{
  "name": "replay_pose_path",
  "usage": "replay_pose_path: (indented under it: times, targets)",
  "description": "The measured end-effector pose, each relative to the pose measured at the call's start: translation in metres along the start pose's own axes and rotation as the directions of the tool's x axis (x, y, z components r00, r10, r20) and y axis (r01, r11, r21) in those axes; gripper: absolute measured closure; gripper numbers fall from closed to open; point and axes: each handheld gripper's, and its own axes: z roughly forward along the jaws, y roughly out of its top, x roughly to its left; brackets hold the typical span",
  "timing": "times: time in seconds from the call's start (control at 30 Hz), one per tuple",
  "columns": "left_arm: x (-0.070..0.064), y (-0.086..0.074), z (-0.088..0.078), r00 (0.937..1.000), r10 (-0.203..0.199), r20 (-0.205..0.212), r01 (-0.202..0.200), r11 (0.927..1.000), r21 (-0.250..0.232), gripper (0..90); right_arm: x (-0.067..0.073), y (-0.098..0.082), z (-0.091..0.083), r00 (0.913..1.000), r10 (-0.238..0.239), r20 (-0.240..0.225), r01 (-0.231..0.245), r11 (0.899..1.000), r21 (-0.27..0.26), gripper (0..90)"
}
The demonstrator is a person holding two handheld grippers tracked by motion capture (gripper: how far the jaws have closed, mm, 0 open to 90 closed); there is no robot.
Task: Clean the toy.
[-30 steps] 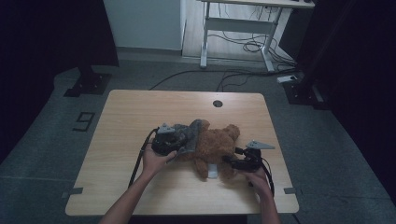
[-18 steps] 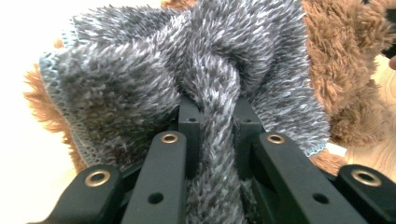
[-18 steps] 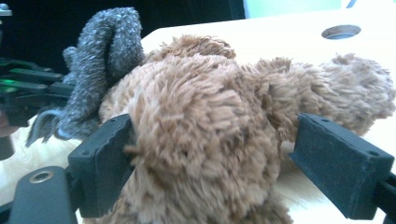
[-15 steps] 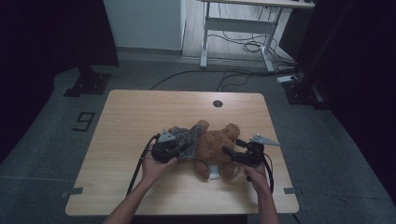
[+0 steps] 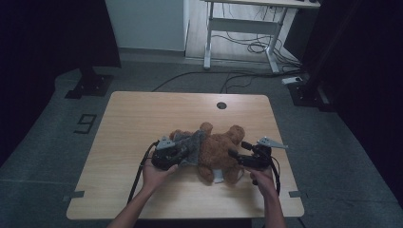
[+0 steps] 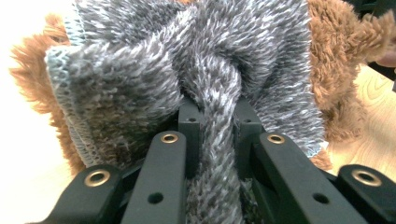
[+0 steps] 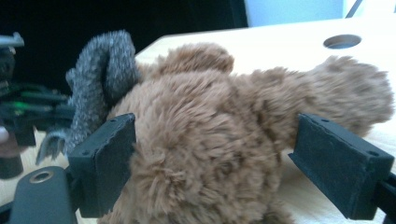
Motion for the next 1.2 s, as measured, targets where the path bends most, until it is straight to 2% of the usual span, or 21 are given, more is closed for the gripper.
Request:
replay_pose_path:
  times: [0.13, 0.2, 0.3, 0.43, 0.5, 0.6, 0.67, 0.77, 0.83, 0.97, 1.0, 1.03, 1.1, 1.13, 1.2]
  targets:
    - [-0.001, -0.004, -0.002, 1.0000, -0.001, 0.008, 0.001, 1.0000, 0.001, 77.9, 0.004, -0.005, 0.010, 0.9996, -0.022, -0.017, 0.023, 0.998, 0.064, 13.9]
    - [-0.001, -0.006, -0.003, 0.9999, -0.007, 0.014, 0.007, 1.0000, -0.002, 77.7, 0.005, -0.010, 0.017, 0.9987, -0.043, -0.027, 0.046, 0.992, 0.121, 14.0]
    - [-0.001, -0.009, -0.003, 0.9998, -0.012, 0.016, 0.013, 0.9999, -0.004, 77.7, 0.008, -0.019, 0.029, 0.9971, -0.076, -0.012, 0.076, 0.980, 0.184, 18.2]
    - [0.000, -0.006, -0.004, 0.9991, -0.034, 0.025, 0.034, 0.9994, -0.001, 77.6, 0.005, -0.024, 0.030, 0.9968, -0.080, -0.008, 0.080, 0.982, 0.169, 36.6]
    - [-0.002, 0.001, -0.005, 0.9989, -0.040, 0.023, 0.039, 0.9991, 0.017, 77.3, 0.006, -0.026, 0.029, 0.9949, -0.101, -0.004, 0.100, 0.982, 0.162, 42.9]
    - [-0.011, 0.017, -0.008, 0.9999, -0.009, 0.011, 0.009, 0.9990, 0.045, 76.7, 0.006, -0.028, 0.028, 0.9910, -0.134, -0.004, 0.133, 0.979, 0.157, 46.8]
    - [-0.021, 0.033, -0.007, 0.9995, 0.013, 0.028, -0.014, 0.9992, 0.038, 76.6, 0.005, -0.028, 0.028, 0.9897, -0.143, -0.007, 0.142, 0.978, 0.155, 47.5]
    - [-0.039, 0.055, 0.004, 0.9978, 0.049, 0.045, -0.050, 0.9983, 0.031, 76.5, 0.007, -0.029, 0.027, 0.9857, -0.168, -0.005, 0.167, 0.974, 0.153, 48.1]
    - [-0.052, 0.069, 0.018, 0.9960, 0.067, 0.059, -0.070, 0.9969, 0.036, 76.4, 0.008, -0.030, 0.027, 0.9837, -0.180, 0.001, 0.178, 0.972, 0.154, 48.3]
    - [-0.073, 0.085, 0.055, 0.9936, 0.047, 0.103, -0.053, 0.9967, 0.062, 76.1, 0.011, -0.031, 0.027, 0.9764, -0.216, 0.012, 0.211, 0.966, 0.149, 49.1]
    - [-0.076, 0.086, 0.062, 0.9936, 0.045, 0.104, -0.053, 0.9958, 0.075, 76.1, 0.012, -0.031, 0.026, 0.9729, -0.231, 0.014, 0.226, 0.963, 0.149, 49.2]
    - [-0.079, 0.085, 0.074, 0.9948, 0.056, 0.085, -0.064, 0.9926, 0.103, 76.1, 0.013, -0.032, 0.026, 0.9685, -0.248, 0.016, 0.243, 0.959, 0.148, 49.4]
    - [-0.078, 0.083, 0.083, 0.9957, 0.049, 0.079, -0.058, 0.9918, 0.114, 76.1, 0.016, -0.032, 0.026, 0.9570, -0.288, 0.032, 0.280, 0.947, 0.160, 50.3]
    - [-0.075, 0.082, 0.083, 0.9956, 0.034, 0.088, -0.044, 0.9927, 0.112, 76.2, 0.015, -0.032, 0.026, 0.9549, -0.295, 0.038, 0.284, 0.944, 0.167, 50.4]
    - [-0.067, 0.080, 0.078, 0.9957, 0.020, 0.090, -0.031, 0.9926, 0.117, 76.5, 0.014, -0.033, 0.026, 0.9556, -0.293, 0.033, 0.284, 0.945, 0.160, 50.4]
